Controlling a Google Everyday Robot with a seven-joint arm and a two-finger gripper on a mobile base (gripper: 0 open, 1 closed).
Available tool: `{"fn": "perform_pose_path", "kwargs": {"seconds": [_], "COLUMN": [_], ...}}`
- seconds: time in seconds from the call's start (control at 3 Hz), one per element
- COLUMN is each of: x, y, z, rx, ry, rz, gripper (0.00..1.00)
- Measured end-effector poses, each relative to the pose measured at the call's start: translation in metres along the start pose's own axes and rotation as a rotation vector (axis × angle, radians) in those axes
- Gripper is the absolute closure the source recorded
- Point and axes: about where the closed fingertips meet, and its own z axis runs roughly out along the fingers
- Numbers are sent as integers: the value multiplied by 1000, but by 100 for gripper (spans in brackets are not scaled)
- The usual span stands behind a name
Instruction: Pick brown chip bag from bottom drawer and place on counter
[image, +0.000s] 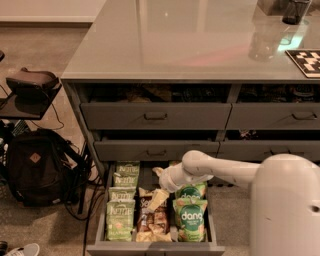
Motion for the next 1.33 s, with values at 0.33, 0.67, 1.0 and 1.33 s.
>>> {"fn": "perform_pose_path", "kwargs": {"seconds": [0.33,0.67,1.0,1.33], "x": [27,54,79,102], "y": [-4,-9,-20,-34], "z": [33,62,84,99], "rx": [-33,-79,-101,-91], "ry": [65,99,81,47], "rz": [1,53,146,236], "gripper": [0,0,0,0]}}
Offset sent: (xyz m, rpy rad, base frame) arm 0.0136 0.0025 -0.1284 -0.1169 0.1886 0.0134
